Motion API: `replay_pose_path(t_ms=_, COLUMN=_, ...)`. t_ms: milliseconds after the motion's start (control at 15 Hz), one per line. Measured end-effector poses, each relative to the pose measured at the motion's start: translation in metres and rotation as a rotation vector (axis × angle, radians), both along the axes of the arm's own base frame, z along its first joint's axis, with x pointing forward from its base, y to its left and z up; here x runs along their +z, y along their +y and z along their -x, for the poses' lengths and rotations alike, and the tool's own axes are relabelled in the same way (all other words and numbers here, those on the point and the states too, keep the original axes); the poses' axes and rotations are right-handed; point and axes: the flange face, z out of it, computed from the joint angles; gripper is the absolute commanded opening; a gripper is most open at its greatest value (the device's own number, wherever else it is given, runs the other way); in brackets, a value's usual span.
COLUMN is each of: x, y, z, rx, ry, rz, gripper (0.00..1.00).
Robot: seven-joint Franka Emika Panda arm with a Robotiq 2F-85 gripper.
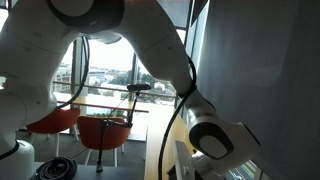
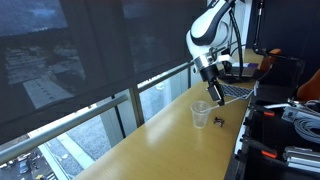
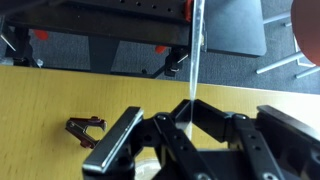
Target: Put the straw in the cup
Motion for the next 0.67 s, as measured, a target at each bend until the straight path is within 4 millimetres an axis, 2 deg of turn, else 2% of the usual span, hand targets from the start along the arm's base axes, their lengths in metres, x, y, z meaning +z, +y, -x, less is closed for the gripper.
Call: replay_pose_path(t_ms=667, x=0.01, y=-0.005, z=-0.005, rx=0.03, ry=-0.044, rz=-0.019, gripper=0.03)
